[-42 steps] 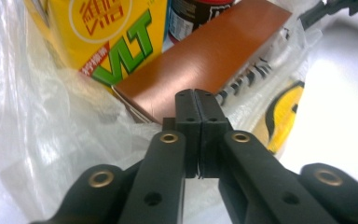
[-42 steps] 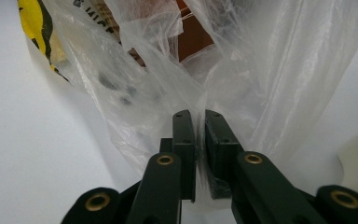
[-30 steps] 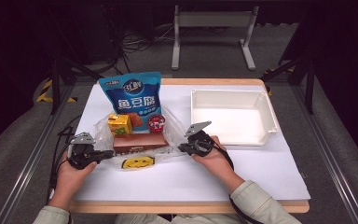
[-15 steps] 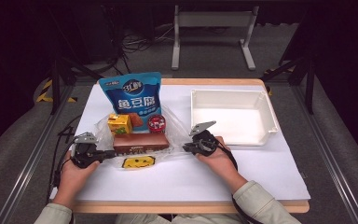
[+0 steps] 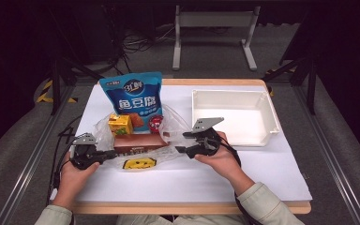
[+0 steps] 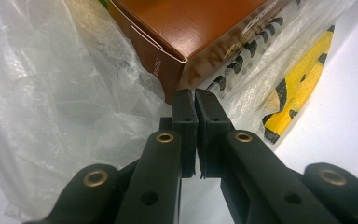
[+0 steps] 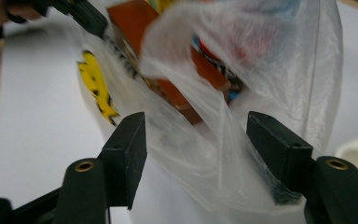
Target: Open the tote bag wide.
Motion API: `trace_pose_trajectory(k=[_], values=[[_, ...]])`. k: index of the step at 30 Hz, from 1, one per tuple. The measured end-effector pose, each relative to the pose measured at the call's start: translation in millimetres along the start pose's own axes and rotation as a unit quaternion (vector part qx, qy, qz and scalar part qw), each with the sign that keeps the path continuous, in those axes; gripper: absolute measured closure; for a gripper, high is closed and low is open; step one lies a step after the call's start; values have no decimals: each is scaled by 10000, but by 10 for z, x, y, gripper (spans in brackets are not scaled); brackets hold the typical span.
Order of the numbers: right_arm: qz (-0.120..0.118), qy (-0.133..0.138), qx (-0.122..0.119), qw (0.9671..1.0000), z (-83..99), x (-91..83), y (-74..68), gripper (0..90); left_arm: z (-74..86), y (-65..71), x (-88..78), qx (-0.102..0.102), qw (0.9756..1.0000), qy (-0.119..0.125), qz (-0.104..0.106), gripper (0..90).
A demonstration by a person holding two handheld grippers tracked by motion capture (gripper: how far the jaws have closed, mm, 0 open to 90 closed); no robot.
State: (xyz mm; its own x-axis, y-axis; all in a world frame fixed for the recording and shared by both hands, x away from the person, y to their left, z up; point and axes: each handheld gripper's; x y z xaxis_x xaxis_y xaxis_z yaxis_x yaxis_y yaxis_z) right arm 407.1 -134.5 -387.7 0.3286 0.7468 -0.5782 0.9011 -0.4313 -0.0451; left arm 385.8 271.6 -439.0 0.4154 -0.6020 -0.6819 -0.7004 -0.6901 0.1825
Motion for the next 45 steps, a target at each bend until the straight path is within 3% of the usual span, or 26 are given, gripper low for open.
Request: trace_pose_trajectory(k=[5, 9, 15, 19, 21, 22, 27, 29, 37, 42, 45], values=[[-27, 341, -161, 9993, -145, -90, -116, 376, -1, 9, -2, -5, 10000, 21, 9, 869], [-31, 555, -168, 9983, -235, -81, -115, 327, -1, 13, -3, -10, 10000, 24, 22, 866], [-152, 694, -283, 9971, -352, -51, -152, 313, 0, 14, -3, -1, 10000, 20, 35, 865], [-1, 760, -329, 9966, -431, -32, -151, 306, 0, 15, -6, 17, 10000, 32, 31, 864], [274, 764, -294, 9963, -476, -13, -101, 284, 1, 15, -8, 18, 10000, 36, 33, 863], [274, 764, -294, 9963, -476, -13, -101, 284, 1, 15, -7, 18, 10000, 34, 33, 863], [413, 562, -166, 9974, -507, 145, 7, 257, -1, 17, -3, 31, 10000, 22, 41, 860], [402, 515, -186, 9977, -511, 192, 9, 256, -3, 18, -5, 50, 10000, 23, 44, 860], [382, -84, -176, 9991, -481, 533, 31, 261, 3, 15, -9, 52, 10000, 45, 55, 856], [389, -308, -156, 9986, -411, 636, 45, 262, 3, 13, -7, 57, 10000, 29, 53, 855], [377, -401, -163, 9983, -380, 665, 54, 325, 3, 16, -7, 48, 10000, 27, 64, 853]])
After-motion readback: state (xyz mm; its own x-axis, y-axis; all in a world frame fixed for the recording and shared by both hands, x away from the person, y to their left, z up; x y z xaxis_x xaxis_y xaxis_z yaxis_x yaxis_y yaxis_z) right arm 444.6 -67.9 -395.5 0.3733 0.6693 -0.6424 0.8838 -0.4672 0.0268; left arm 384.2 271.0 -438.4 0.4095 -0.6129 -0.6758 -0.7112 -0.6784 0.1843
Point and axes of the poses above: each handheld gripper's, and its own axes: x roughly forward along the jaws, z roughly out of its underside, y roughly to its right, and after that the axes turned 2 degrees about -z, right-handed
